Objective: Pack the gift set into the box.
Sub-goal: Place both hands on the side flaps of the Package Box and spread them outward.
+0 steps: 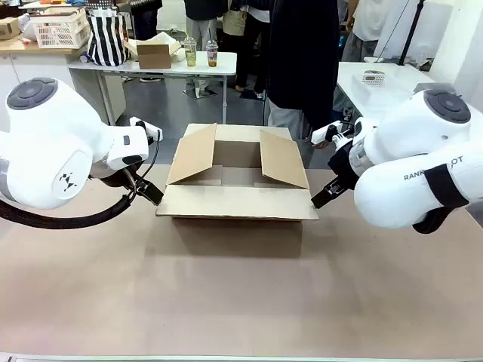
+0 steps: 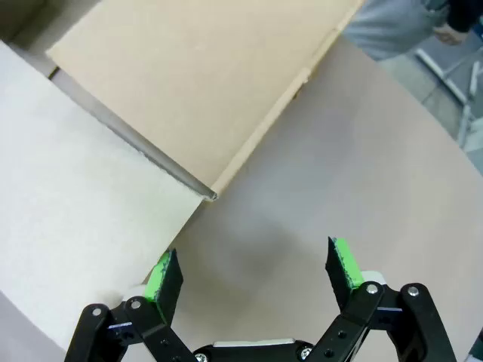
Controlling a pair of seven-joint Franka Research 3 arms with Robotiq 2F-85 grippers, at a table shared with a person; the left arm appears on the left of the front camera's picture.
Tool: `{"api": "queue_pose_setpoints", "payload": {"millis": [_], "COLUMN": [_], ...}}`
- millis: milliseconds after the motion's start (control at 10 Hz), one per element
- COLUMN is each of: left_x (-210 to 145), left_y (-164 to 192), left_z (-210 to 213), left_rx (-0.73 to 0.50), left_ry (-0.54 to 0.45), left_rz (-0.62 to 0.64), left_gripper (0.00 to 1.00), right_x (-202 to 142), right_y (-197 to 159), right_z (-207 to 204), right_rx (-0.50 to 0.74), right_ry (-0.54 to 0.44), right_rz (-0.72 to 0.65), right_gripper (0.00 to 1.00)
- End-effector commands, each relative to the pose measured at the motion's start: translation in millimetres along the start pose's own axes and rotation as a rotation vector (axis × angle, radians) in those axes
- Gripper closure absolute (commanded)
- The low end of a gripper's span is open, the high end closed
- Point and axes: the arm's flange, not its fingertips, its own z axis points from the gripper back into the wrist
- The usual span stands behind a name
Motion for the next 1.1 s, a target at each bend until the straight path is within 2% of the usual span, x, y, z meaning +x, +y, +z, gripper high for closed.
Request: {"api": "queue_pose_setpoints", "payload": {"millis": [0, 1000], "left_x": [0.0, 0.0], "left_y": [0.0, 0.0], "left_z": [0.1, 0.1], "left_rx": [0.0, 0.0], "left_ry": [0.0, 0.0], "left_rz": [0.0, 0.0], "left_gripper": [0.0, 0.0], "right_x": [0.2, 0.2], "right_y": [0.0, 0.0], "right_z": [0.2, 0.2], "right_rx": [-0.001, -0.001], "right_ry": [-0.002, -0.002], "right_rz": [0.0, 0.0], "right_gripper": [0.0, 0.0]}}
